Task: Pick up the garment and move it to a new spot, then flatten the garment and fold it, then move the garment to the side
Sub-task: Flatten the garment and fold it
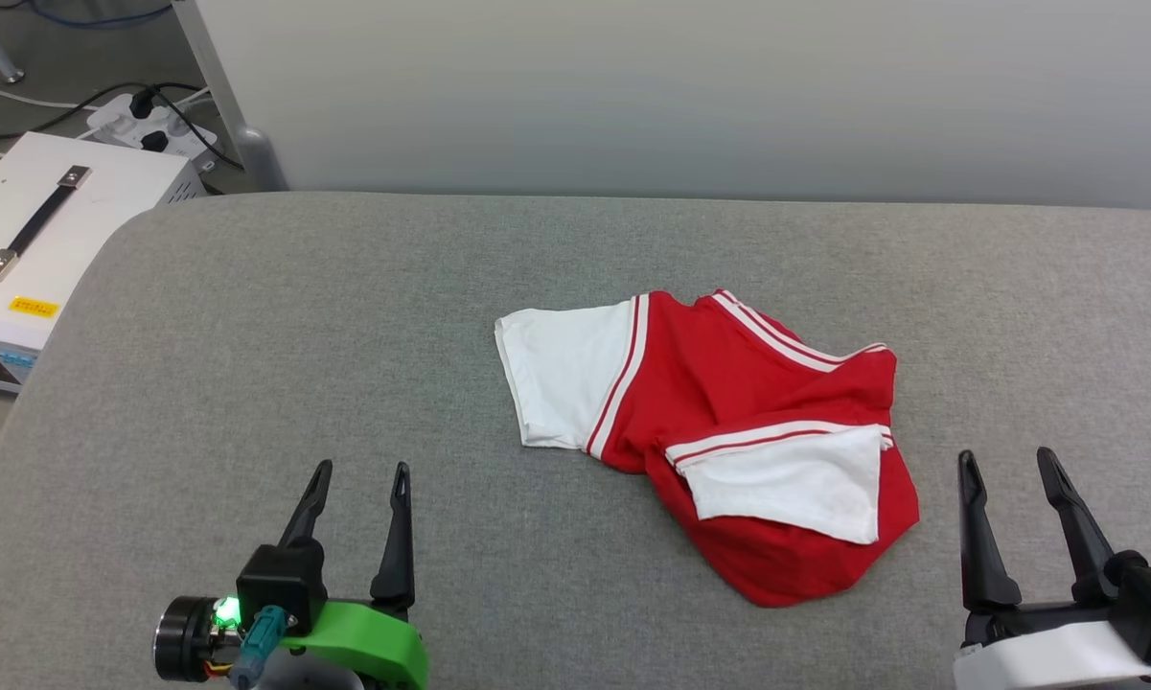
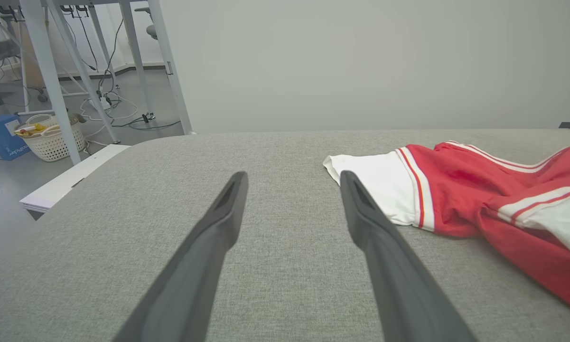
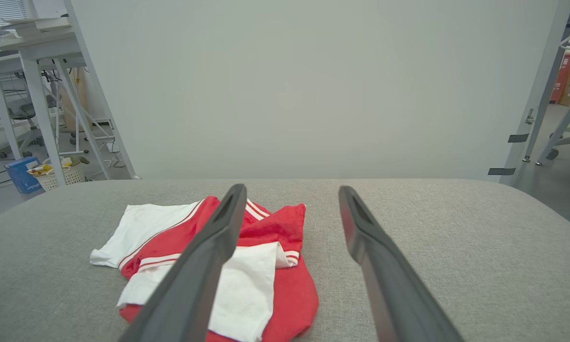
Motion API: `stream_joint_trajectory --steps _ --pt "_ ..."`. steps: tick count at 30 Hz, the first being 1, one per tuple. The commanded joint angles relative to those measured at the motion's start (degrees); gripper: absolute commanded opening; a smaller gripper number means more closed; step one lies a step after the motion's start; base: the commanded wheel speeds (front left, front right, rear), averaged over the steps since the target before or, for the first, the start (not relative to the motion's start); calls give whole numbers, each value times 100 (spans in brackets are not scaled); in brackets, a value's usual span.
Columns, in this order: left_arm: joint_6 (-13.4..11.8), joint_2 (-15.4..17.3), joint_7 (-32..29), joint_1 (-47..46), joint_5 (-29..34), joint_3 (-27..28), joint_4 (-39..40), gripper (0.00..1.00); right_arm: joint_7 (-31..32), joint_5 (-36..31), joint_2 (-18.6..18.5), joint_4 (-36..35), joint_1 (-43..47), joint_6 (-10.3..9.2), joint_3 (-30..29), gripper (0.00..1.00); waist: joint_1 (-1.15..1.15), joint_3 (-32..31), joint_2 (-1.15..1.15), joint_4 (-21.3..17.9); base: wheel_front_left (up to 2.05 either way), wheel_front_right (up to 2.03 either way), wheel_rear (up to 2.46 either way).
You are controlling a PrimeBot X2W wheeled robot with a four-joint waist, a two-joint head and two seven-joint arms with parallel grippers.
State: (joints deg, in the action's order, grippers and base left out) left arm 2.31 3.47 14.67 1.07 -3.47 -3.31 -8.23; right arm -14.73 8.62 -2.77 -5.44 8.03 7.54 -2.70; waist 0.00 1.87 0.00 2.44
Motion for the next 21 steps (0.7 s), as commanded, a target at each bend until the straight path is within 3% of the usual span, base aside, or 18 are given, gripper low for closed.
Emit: stream_joint_trajectory --steps 1,6,10,14,18,21 --pt "20 -35 33 56 57 16 -2 100 -27 -56 -10 -50 -79 -5 -10 100 0 14 0 3 0 0 0" --pt "0 -43 33 15 60 32 11 100 -27 -467 -16 -352 -621 -5 5 100 0 98 0 -6 0 0 0" --pt "3 -47 33 -48 60 30 10 100 -27 -450 -400 -526 -1220 -5 141 100 0 202 0 12 0 0 0" --pt "13 -51 33 -106 60 0 5 100 -27 153 -1331 -210 -1719 -5 869 100 0 252 0 61 0 0 0" --pt "5 -53 33 -90 38 5 3 100 -20 981 -2517 276 -2215 -5 1915 100 0 282 0 89 0 0 0" --pt "-13 -55 33 -78 24 14 2 100 366 1683 -3300 341 -2679 -5 2802 100 0 304 0 95 0 0 0"
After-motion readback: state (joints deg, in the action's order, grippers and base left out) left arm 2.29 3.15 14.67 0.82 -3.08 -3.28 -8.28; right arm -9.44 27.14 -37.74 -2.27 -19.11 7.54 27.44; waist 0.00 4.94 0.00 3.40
